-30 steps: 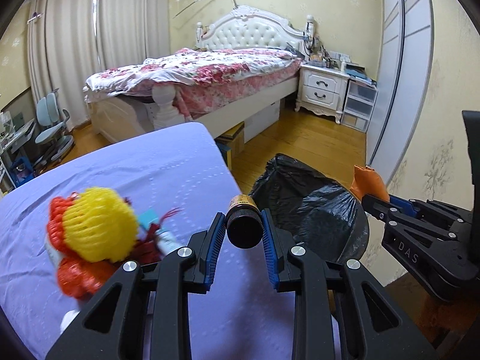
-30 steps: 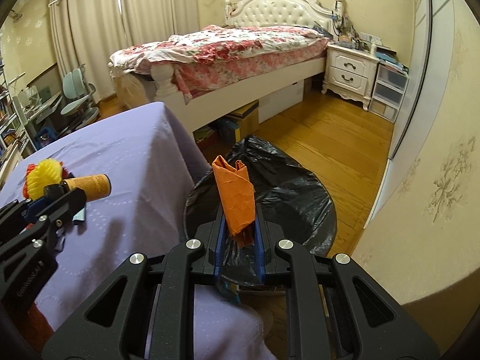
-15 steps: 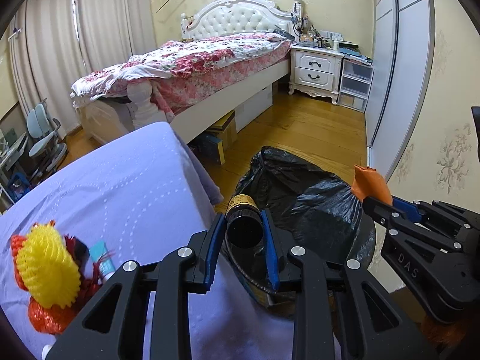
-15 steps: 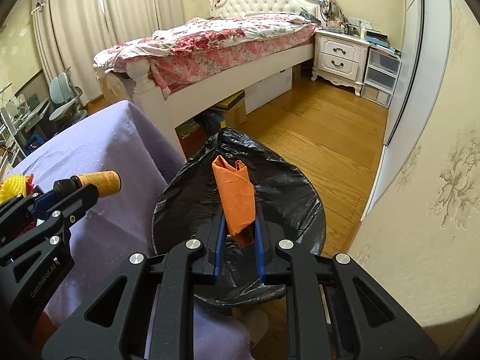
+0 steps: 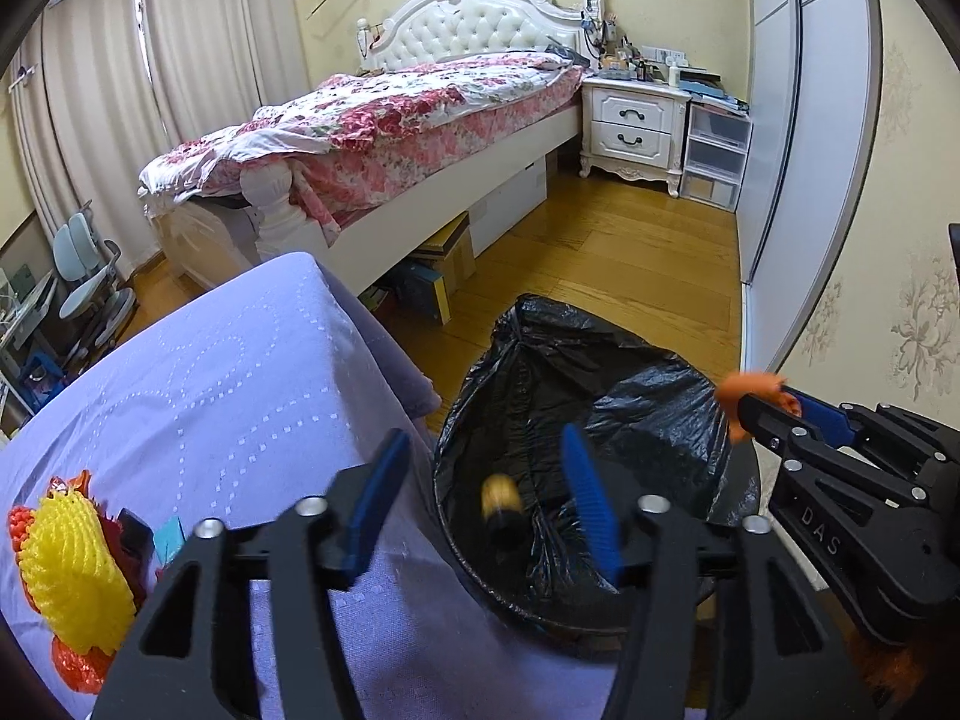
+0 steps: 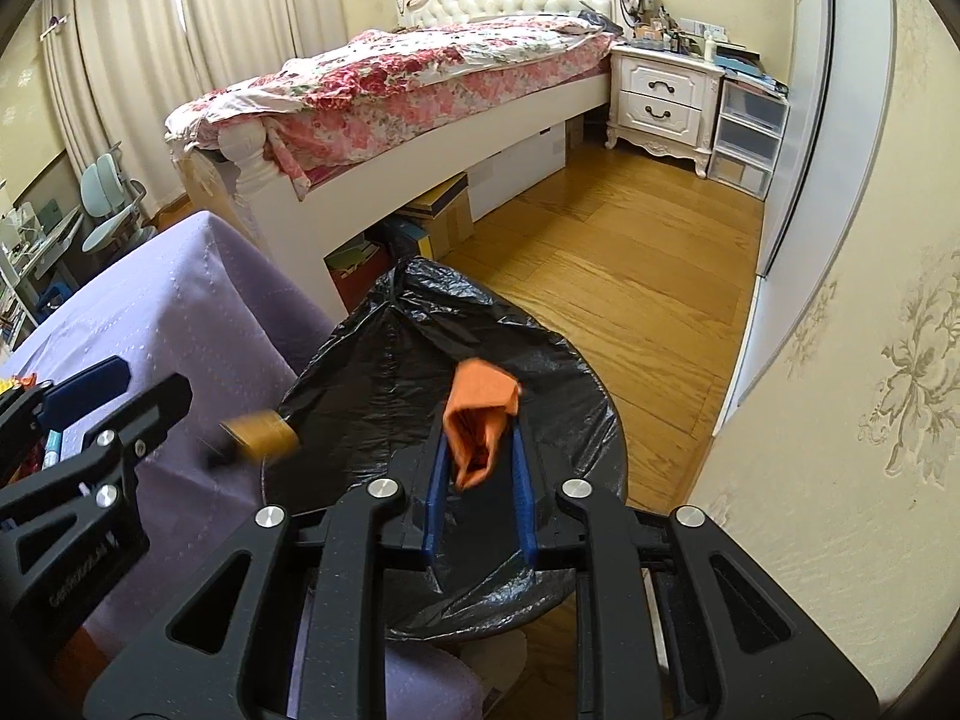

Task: Collect trash
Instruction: 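Carry the bottle and orange paper over the black bin and release both, then grasp the white tissue bundle with the left gripper while the right grasps crumpled paper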

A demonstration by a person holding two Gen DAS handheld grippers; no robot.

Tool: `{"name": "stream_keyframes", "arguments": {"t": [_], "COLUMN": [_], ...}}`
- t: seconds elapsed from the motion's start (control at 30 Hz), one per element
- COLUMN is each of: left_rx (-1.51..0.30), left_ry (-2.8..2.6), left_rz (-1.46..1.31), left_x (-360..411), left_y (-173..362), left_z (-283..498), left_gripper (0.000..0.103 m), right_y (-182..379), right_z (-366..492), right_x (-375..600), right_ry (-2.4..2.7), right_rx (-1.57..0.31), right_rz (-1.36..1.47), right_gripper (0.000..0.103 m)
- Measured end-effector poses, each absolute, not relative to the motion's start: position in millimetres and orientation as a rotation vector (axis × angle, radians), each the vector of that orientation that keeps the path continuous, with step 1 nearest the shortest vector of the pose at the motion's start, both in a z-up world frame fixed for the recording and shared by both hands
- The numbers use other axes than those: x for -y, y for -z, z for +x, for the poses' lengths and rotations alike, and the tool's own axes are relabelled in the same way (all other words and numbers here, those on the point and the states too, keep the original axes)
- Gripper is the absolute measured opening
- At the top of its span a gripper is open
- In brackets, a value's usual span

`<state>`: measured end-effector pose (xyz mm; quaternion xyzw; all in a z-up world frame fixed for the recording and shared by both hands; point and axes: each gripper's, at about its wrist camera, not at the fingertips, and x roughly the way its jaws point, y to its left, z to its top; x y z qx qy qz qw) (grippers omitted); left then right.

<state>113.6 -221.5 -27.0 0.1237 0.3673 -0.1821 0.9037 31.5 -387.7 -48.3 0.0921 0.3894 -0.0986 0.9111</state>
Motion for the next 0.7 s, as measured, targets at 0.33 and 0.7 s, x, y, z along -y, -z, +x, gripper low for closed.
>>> {"name": "stream_keyframes", "arguments": {"t": [0.33, 0.7], "left_rx": [-0.711, -0.700], "left_ry": [0.315, 0.289], "left_rz": [0.269, 0.223], "left_x": [217, 166], "left_y": [17, 1], "left_z": [103, 61], "left_gripper": [0.081, 0.082], "right_y": [32, 16], "right_z": [17, -26], "right_x": [391, 348], "right_ry": [0.270, 0.237], "right_rx": [-0.759, -0.727], "right_rz": [0.175, 0.171], "right_gripper": [0.069, 0.080]}}
